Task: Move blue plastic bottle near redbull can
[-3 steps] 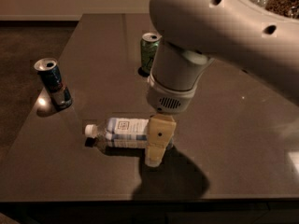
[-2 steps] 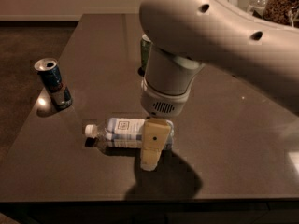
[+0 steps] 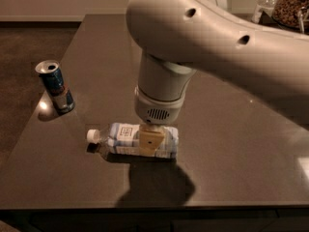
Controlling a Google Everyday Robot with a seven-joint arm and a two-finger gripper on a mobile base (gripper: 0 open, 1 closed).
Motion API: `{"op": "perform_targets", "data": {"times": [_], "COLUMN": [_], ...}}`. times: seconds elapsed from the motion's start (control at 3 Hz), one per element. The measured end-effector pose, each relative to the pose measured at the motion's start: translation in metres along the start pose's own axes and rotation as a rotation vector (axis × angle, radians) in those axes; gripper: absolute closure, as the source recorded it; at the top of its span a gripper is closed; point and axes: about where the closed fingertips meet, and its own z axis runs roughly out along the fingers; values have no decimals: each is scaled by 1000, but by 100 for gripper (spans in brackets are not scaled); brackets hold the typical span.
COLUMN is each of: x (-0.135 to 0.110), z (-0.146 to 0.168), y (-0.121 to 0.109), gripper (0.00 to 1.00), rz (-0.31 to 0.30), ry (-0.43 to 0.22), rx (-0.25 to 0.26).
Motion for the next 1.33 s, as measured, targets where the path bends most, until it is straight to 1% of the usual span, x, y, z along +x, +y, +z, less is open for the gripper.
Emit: {"op": "perform_targets", "data": {"times": [0.33, 0.67, 1.0, 1.33], "x": [-4, -18, -45, -75], "z": [-1, -9, -16, -17], "y": [-2, -15, -30, -39], "gripper": [76, 97, 100, 100], "rz": [-10, -41, -120, -233], "ry": [1, -7, -24, -34], "rx": [2, 19, 28, 25]}}
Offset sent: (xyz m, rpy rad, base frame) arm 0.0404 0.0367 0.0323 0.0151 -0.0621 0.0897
